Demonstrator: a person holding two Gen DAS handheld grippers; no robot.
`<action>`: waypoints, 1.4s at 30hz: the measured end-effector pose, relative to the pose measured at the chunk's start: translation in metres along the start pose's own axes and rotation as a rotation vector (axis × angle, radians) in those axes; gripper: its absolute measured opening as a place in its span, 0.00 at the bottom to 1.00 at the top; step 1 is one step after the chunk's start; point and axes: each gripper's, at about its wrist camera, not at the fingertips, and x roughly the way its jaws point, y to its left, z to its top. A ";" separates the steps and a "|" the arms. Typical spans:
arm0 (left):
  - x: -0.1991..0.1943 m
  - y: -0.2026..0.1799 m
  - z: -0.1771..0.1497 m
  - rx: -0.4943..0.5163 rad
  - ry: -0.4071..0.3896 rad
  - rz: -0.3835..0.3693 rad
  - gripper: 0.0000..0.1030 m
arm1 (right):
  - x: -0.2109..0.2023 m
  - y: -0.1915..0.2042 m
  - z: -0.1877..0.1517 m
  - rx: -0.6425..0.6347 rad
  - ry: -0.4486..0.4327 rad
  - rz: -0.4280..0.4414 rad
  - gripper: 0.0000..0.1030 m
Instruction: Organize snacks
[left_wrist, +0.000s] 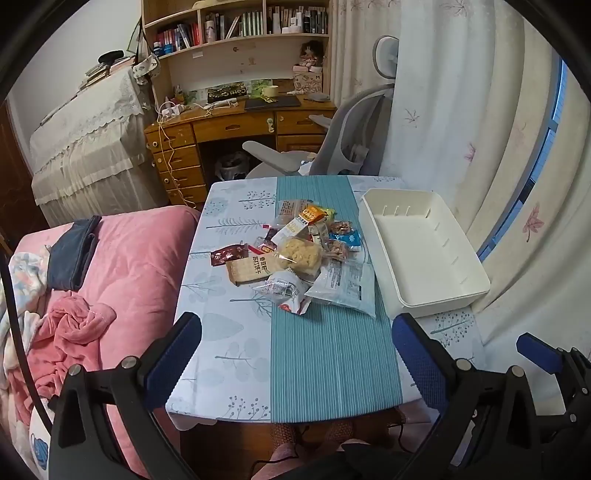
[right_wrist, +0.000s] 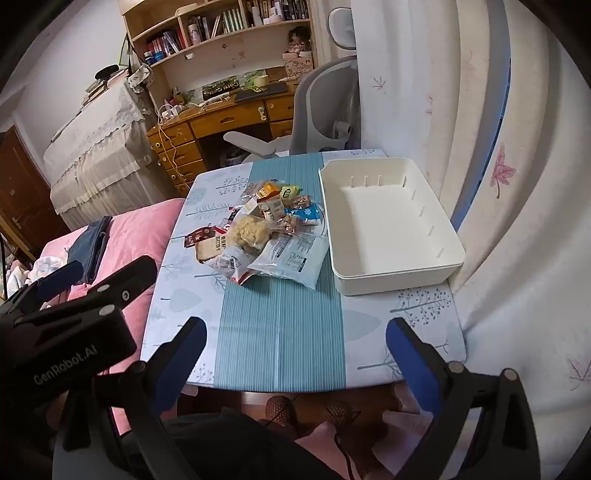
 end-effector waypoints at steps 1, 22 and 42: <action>0.000 0.000 0.000 0.002 0.000 0.003 1.00 | 0.000 0.000 0.000 0.002 -0.003 0.002 0.96; 0.013 0.001 0.004 0.020 0.015 -0.023 1.00 | 0.008 0.002 0.004 0.009 0.016 0.004 0.96; 0.034 0.020 0.011 0.043 0.032 -0.085 1.00 | 0.017 0.020 0.006 0.056 0.036 -0.035 0.96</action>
